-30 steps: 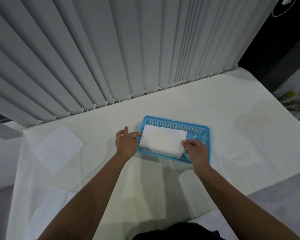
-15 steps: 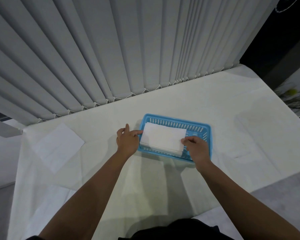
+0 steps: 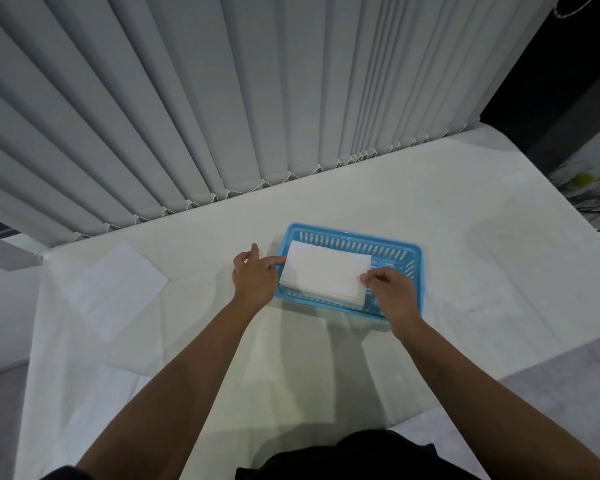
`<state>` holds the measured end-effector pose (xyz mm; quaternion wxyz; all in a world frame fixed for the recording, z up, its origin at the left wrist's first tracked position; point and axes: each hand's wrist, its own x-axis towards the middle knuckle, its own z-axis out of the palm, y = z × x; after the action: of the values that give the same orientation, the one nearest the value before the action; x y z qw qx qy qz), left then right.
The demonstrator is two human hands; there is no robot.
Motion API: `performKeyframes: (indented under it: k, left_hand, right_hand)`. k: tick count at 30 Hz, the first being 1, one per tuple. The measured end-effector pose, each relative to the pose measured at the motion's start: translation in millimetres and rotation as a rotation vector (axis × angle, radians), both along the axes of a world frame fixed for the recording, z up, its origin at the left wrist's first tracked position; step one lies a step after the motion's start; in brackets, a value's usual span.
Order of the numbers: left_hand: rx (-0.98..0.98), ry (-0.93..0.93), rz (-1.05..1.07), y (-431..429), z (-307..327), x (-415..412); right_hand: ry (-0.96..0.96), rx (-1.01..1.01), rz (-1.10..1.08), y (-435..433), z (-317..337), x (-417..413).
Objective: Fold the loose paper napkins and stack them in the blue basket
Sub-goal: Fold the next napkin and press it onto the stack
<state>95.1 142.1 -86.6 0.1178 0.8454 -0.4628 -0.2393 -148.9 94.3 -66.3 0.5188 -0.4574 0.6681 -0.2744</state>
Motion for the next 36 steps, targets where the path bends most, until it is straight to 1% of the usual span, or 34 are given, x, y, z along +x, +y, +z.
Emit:
performKeyframes:
  k: [7,11,13,15,17,18,21,23,28,36]
  left_hand:
    - [-0.038,-0.013,-0.014,3.2,5.9,-3.6]
    - [-0.150,-0.035,-0.016,8.4,7.9,-5.5]
    - [-0.200,-0.024,-0.015,10.3,8.7,-6.6]
    - [-0.206,-0.042,-0.051,10.8,8.9,-9.0]
    - [-0.177,-0.100,-0.116,10.6,7.6,-11.7]
    - [-0.163,-0.130,-0.148,10.7,6.3,-12.8]
    - [-0.138,-0.189,-0.220,14.0,0.6,-14.6]
    - [-0.122,-0.207,-0.245,17.3,-3.6,-14.4]
    - [-0.094,-0.193,-0.257,20.6,-7.8,-9.4]
    - [-0.040,-0.258,-0.318,20.2,-6.7,-6.6]
  right_hand:
    - [0.033,-0.023,0.015,0.0,-1.3,0.0]
    - [0.099,-0.038,0.004,1.4,-2.5,0.2]
    - [0.158,-0.112,0.032,4.4,-2.8,-0.3]
    - [0.304,-0.279,0.143,7.2,-3.6,-0.8]
    - [0.506,-0.442,0.340,8.4,-5.2,0.2]
    - [0.595,-0.480,0.448,8.6,-6.5,0.9]
    - [0.773,-0.445,0.704,9.2,-15.3,3.0]
    - [0.832,-0.420,0.771,12.2,-22.6,3.3]
    - [0.875,-0.392,0.800,16.4,-29.7,1.3]
    - [0.831,-0.338,0.845,11.4,-28.8,-2.0]
